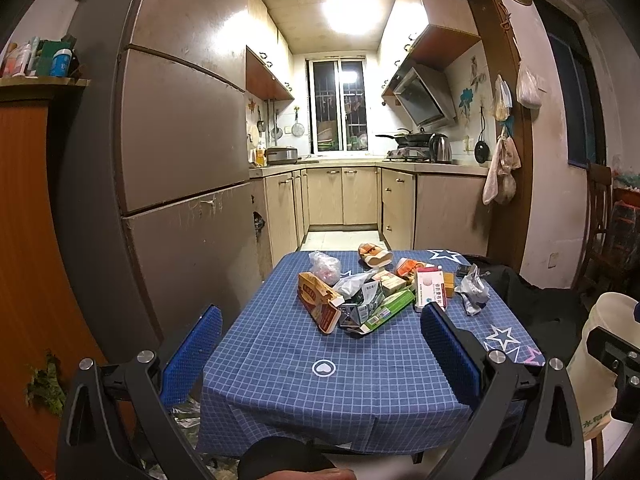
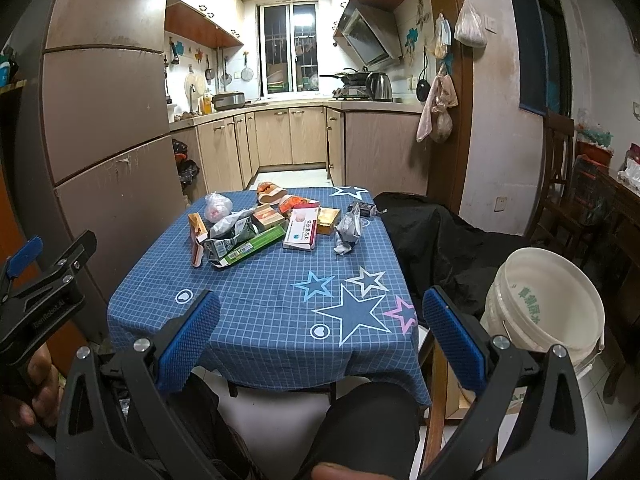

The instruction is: Collect trash

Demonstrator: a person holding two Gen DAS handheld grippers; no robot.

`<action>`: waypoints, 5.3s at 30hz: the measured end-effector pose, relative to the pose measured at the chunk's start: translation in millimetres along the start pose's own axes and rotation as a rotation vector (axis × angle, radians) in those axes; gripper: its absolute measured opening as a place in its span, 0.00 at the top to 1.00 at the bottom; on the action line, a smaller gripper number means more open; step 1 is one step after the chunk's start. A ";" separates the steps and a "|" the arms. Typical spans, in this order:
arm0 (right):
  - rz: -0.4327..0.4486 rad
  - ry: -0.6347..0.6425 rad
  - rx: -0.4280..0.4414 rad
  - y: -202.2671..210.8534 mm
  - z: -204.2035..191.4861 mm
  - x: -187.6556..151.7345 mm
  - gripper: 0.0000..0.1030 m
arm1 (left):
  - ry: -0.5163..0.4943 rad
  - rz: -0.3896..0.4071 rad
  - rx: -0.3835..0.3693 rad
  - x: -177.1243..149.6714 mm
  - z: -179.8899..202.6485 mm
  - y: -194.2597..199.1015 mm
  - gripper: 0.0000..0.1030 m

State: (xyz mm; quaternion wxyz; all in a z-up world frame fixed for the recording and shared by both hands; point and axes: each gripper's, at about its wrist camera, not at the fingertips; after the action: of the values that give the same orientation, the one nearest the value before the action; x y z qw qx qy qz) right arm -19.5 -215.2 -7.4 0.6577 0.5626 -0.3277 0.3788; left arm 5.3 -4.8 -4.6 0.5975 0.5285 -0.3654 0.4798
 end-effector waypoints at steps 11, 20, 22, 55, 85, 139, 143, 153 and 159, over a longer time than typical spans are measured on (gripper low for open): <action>-0.005 0.002 -0.003 -0.8 -0.5 -1.8 0.05 | -0.013 -0.012 0.021 -3.6 0.7 -5.4 0.03; -0.002 0.006 -0.008 -0.7 -0.3 -0.8 0.05 | -0.021 -0.023 0.044 -5.0 3.0 -11.8 0.03; -0.004 0.007 -0.007 -1.8 -0.4 -1.7 0.05 | -0.026 -0.029 0.052 -6.5 4.6 -15.5 0.03; -0.289 -0.091 0.314 -228.9 9.2 -27.1 0.05 | -0.015 -0.452 0.211 -90.5 -69.1 -209.8 0.03; -0.263 -0.060 0.391 -385.1 32.2 56.2 0.29 | 0.214 -0.665 0.166 -15.7 -50.2 -461.4 0.30; 0.022 -0.192 0.174 -120.4 133.8 -4.4 0.87 | -0.142 -0.589 -0.511 -46.8 179.9 -215.4 0.76; 0.048 -0.221 0.075 -88.0 168.7 -19.6 0.87 | -0.217 -0.596 -0.640 -61.2 239.5 -195.1 0.76; 0.059 -0.295 -0.220 -32.5 244.1 -67.1 0.87 | -0.347 -0.615 -0.893 -89.6 378.6 -156.1 0.76; 0.030 -0.319 -0.356 -16.7 287.1 -94.6 0.87 | -0.366 -0.624 -1.008 -103.8 450.0 -135.8 0.76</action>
State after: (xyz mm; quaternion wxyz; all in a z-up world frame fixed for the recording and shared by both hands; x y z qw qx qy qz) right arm -53.5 -512.6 -53.0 0.6806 0.4854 -0.4977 0.2310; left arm 139.0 -463.7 -62.2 0.8135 0.3371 -0.4715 -0.0474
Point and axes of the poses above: each gripper's, at about its wrist camera, not at the fingertips, and y roughly against the way its jaws point, z to its right, x to its top, and after that the axes turned 14 degrees about y, right-handed
